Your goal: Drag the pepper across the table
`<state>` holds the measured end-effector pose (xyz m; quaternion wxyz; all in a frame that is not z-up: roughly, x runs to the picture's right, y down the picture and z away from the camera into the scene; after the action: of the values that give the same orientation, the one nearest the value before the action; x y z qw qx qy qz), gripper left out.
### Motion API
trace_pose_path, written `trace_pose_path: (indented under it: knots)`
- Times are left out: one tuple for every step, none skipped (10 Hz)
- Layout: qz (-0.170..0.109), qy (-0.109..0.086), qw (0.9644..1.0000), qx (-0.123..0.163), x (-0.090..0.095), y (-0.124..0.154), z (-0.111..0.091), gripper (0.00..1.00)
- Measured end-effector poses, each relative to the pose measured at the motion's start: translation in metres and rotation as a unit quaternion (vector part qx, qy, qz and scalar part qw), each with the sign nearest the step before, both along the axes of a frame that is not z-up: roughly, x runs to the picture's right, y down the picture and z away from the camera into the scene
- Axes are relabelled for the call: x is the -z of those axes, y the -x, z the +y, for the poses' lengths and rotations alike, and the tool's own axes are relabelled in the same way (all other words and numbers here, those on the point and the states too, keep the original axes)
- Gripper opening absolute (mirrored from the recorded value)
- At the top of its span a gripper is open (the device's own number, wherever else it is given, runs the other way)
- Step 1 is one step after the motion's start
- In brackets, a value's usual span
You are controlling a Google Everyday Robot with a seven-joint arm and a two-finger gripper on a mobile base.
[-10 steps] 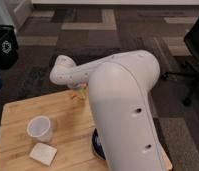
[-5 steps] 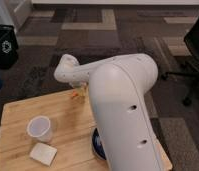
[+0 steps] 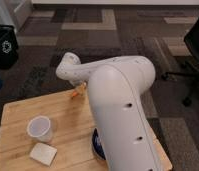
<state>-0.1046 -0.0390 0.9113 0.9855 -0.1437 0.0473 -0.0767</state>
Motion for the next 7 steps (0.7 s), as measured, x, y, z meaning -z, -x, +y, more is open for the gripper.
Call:
trace_pose_path:
  knots:
    - [-0.010,0.004,0.9999,0.008,-0.003,0.005,-0.001,0.65]
    - [-0.019,0.008,0.9997,0.014,-0.006,0.009,-0.001,0.65]
    - [-0.022,0.010,0.9996,0.017,-0.007,0.010,0.000,0.65]
    - [-0.031,0.017,0.9992,0.021,-0.010,0.014,0.001,0.65]
    - [-0.039,0.022,0.9987,0.025,-0.012,0.017,0.003,0.65]
    - [-0.046,0.027,0.9982,0.029,-0.014,0.021,0.005,0.65]
    - [-0.054,0.034,0.9973,0.035,-0.017,0.027,0.008,0.65]
